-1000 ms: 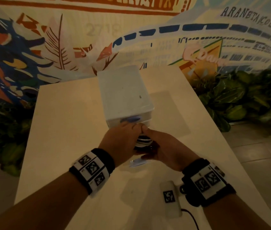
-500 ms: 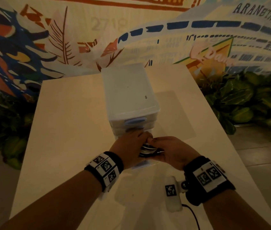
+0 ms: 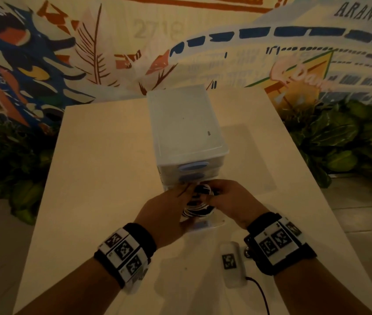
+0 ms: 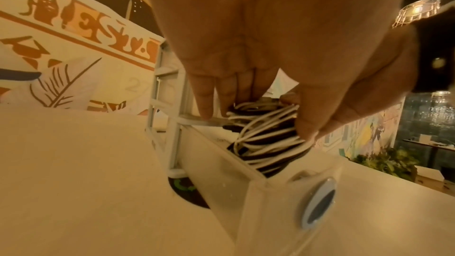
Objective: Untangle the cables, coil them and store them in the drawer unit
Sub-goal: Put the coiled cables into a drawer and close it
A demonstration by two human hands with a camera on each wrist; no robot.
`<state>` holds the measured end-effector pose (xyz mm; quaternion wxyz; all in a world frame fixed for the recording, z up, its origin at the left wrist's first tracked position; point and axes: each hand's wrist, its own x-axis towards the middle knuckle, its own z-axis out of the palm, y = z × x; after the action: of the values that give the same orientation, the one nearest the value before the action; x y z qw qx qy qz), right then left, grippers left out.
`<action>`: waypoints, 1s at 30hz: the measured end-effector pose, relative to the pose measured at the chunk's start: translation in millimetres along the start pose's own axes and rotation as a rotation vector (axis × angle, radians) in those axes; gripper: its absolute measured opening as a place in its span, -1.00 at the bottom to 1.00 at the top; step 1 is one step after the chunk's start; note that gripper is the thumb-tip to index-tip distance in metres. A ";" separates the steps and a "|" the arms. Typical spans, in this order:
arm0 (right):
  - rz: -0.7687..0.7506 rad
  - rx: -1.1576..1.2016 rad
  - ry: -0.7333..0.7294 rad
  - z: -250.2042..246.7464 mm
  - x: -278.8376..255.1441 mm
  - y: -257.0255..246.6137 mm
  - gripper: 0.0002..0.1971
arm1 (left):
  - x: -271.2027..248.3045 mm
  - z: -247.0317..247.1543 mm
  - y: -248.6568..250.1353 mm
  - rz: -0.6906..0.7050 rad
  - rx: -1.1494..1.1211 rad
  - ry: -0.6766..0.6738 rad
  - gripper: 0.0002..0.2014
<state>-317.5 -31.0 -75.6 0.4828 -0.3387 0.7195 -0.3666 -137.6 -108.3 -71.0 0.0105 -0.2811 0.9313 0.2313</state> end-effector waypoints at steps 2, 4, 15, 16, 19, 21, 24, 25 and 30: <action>-0.029 -0.074 -0.015 3.2 4.3 -0.7 -0.73 | -6.3 4.4 -2.1 0.017 0.030 0.037 -0.34; -0.052 -0.208 -0.044 8.7 6.2 2.4 -0.67 | -10.4 10.1 -6.8 0.070 0.053 0.083 -0.41; -0.178 -0.995 -0.022 57.5 5.6 30.0 -0.30 | 2.4 17.8 2.9 0.007 0.339 -0.348 -0.27; -0.140 -1.036 -0.039 59.4 4.7 33.4 -0.32 | 2.4 19.3 3.4 0.011 0.370 -0.352 -0.24; -0.183 -1.053 0.077 62.3 0.3 31.9 -0.24 | 4.0 23.0 5.1 -0.002 0.388 -0.347 -0.32; -0.221 -1.090 0.036 67.3 -1.9 39.2 -0.30 | 4.3 23.4 6.1 -0.001 0.387 -0.339 -0.34; -0.223 -1.128 -0.063 72.7 -1.6 57.4 -0.18 | 4.6 25.8 7.2 0.003 0.414 -0.342 -0.36; -0.226 -1.127 -0.064 74.0 0.6 64.1 -0.16 | 5.9 28.1 6.8 0.002 0.421 -0.349 -0.36; -0.211 -1.050 -0.041 73.2 12.6 84.4 -0.09 | 19.6 40.4 0.0 0.048 0.491 -0.412 -0.36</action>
<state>-263.5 -13.9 -172.7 0.2227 -0.6123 0.7586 0.0029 -158.6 -100.9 -110.0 0.2610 -0.1951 0.9440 0.0519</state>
